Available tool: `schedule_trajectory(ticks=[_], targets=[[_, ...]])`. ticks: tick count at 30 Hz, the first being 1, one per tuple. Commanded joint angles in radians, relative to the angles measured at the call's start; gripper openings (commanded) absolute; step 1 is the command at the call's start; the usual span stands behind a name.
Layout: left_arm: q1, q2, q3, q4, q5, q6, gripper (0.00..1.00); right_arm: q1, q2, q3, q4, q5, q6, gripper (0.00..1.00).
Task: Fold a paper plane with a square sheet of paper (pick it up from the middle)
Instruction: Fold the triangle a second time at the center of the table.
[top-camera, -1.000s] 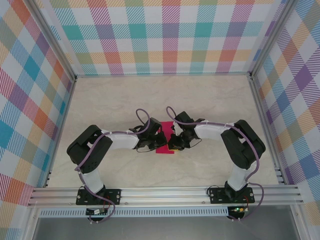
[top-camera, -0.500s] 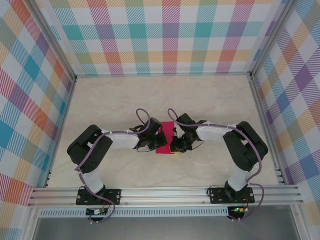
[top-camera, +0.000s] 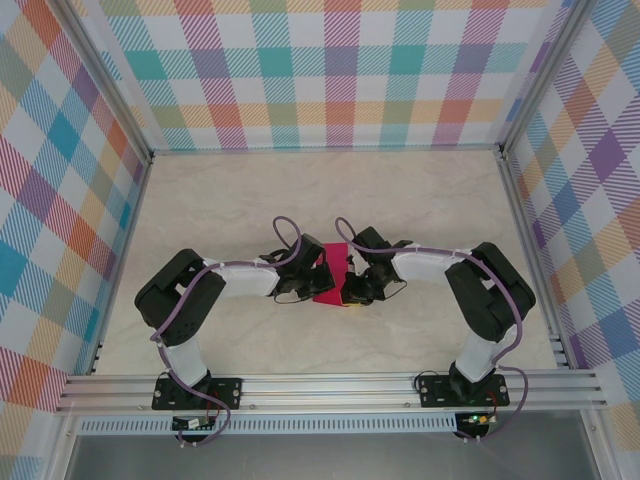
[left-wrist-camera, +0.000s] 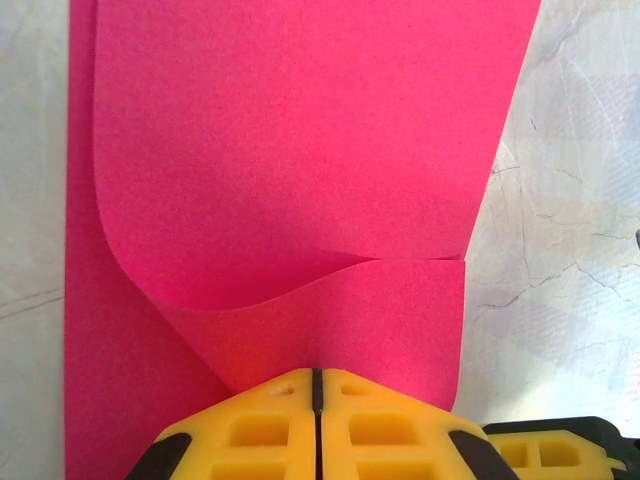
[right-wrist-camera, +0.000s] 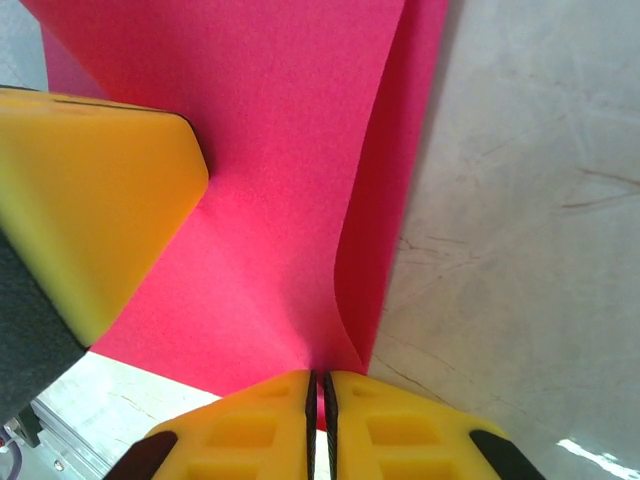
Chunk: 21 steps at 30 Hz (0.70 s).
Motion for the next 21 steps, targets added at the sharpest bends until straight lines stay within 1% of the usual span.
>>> schedule_trajectory(ticks=[1,4,7,14,21], targets=[[0.009,0.032,-0.003,-0.078,-0.07,-0.006,0.07,0.003,-0.022,-0.006,-0.022,-0.013,-0.003,0.14],[0.009,0.031,-0.007,-0.075,-0.067,-0.007,0.07,0.001,-0.062,0.011,-0.022,-0.027,0.001,0.15],[0.01,0.027,-0.009,-0.073,-0.068,-0.006,0.07,0.001,-0.068,0.01,-0.015,-0.034,0.01,0.15],[0.01,0.028,-0.018,-0.061,-0.059,-0.004,0.07,-0.001,-0.037,-0.016,0.029,-0.066,0.041,0.16],[0.01,0.028,-0.025,-0.056,-0.058,-0.006,0.07,-0.001,0.001,-0.025,0.029,-0.079,0.04,0.16]])
